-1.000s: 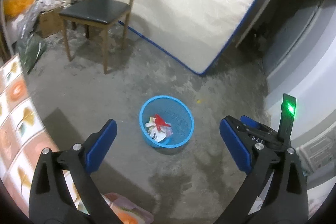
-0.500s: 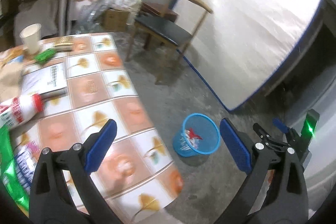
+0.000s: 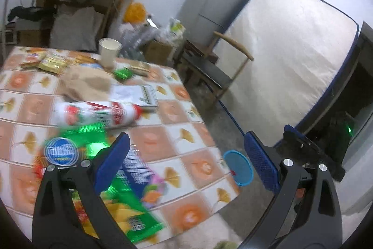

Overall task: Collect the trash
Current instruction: 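Move both tools back over the table toward the beige cloth, then grasp the beige cloth with the left tool while the right tool grasps the blue medicine box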

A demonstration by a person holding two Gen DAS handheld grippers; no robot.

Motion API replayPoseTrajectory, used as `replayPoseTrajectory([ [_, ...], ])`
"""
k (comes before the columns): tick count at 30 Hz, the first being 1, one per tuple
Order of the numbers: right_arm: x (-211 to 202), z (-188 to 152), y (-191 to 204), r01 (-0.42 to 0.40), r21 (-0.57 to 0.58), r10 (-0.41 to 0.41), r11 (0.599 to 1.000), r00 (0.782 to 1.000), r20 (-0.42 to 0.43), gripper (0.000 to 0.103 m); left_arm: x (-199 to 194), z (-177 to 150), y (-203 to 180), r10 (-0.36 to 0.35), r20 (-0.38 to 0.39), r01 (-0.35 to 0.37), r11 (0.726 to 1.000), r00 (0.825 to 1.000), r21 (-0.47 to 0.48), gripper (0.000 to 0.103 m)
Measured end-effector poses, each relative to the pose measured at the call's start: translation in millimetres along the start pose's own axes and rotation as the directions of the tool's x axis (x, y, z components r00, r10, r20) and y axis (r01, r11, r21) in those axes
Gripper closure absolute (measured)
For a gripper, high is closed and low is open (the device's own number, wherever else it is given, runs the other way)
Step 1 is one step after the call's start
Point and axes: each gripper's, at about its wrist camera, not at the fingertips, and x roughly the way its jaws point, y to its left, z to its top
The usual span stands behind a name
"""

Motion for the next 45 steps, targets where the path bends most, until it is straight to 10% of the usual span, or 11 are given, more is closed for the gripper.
replayPoseTrajectory([
  [11, 100, 19, 36, -0.273, 0.240, 0.318, 0.932, 0.932, -0.176, 0.007, -13, 56, 74, 0.130, -0.025, -0.130, 0.992, 0.991, 0.000, 0.009],
  [26, 206, 57, 41, -0.290, 0.273, 0.362, 0.917, 0.894, -0.264, 0.014, 170, 116, 146, 0.333, -0.261, -0.287, 0.937, 0.906, 0.199, 0.011],
  [33, 234, 58, 40, -0.301, 0.283, 0.380, 0.911, 0.878, -0.292, 0.016, 211, 108, 174, 0.381, -0.365, -0.324, 0.923, 0.850, 0.209, 0.047],
  [45, 249, 58, 51, -0.310, 0.276, 0.391, 0.910, 0.864, -0.317, 0.017, 198, 98, 179, 0.339, -0.382, -0.287, 0.939, 0.860, 0.188, 0.097],
])
